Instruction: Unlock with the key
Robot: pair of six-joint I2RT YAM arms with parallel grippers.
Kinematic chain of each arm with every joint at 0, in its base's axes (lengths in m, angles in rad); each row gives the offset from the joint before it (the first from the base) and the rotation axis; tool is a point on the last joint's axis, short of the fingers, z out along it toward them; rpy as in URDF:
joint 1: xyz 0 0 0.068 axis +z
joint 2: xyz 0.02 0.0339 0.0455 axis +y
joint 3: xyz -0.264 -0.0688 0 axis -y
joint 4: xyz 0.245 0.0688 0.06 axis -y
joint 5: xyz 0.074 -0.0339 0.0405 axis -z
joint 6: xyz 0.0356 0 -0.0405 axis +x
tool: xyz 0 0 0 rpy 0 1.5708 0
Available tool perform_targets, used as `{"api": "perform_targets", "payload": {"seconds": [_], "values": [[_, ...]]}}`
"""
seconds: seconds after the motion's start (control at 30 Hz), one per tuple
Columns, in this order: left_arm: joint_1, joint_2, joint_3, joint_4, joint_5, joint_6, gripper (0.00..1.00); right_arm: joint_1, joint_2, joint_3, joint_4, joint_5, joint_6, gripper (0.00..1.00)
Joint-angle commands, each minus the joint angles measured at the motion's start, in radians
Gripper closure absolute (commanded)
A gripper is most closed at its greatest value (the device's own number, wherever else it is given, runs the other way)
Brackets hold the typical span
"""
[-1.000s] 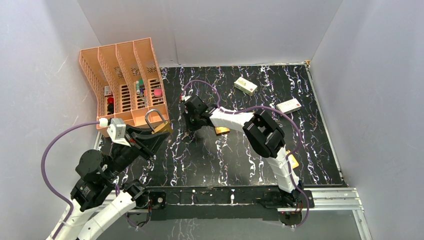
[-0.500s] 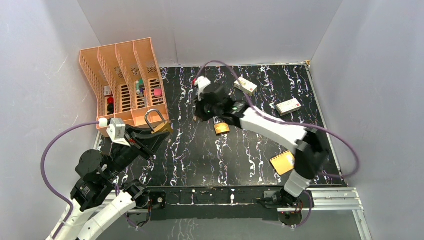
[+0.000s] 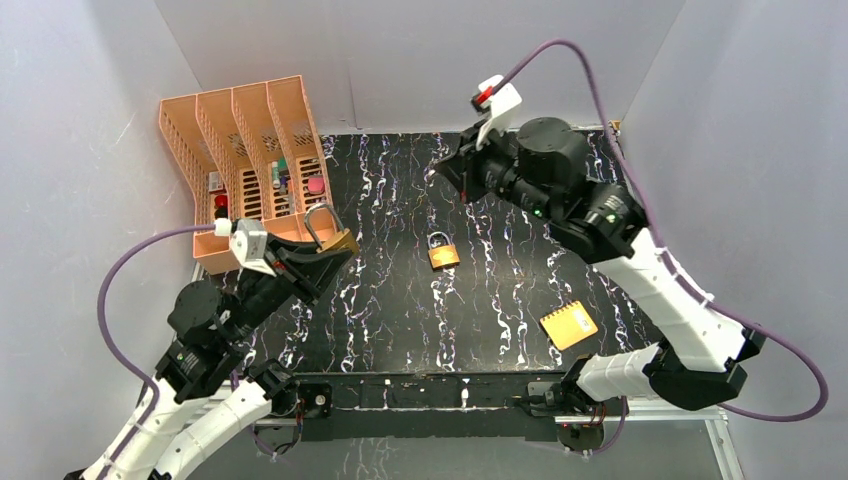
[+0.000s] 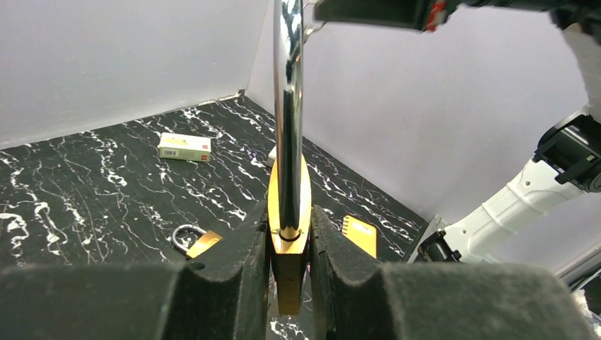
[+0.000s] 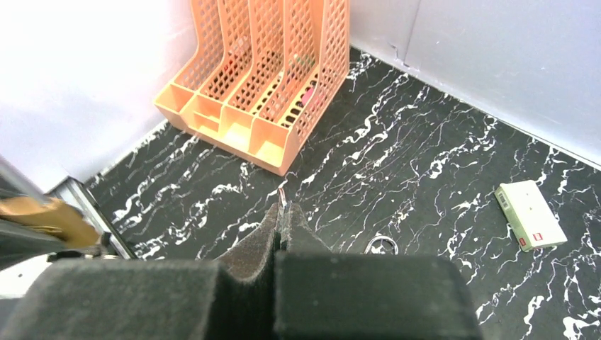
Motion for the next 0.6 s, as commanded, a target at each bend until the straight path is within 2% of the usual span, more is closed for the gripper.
{"api": "perform_targets", "payload": {"seconds": [0.0,0.13,0.3,0.57], "values": [[0.0,0.056,0.033,0.179,0.036,-0.026,1.0,0.0,-0.024,0.148,-0.137,0.047,0.067,1.0],[0.0,0.102,0.022,0.228,0.056,-0.058,1.0,0.001,-0.023,0.254,-0.222,0.101,0.147,1.0],[0.0,0.151,0.016,0.271,0.069,-0.084,1.0,0.001,-0.016,0.313,-0.29,0.269,0.237,1.0],[0.0,0.207,0.025,0.3,0.076,-0.109,1.0,0.001,0.008,0.286,-0.308,0.569,0.31,1.0]]}}
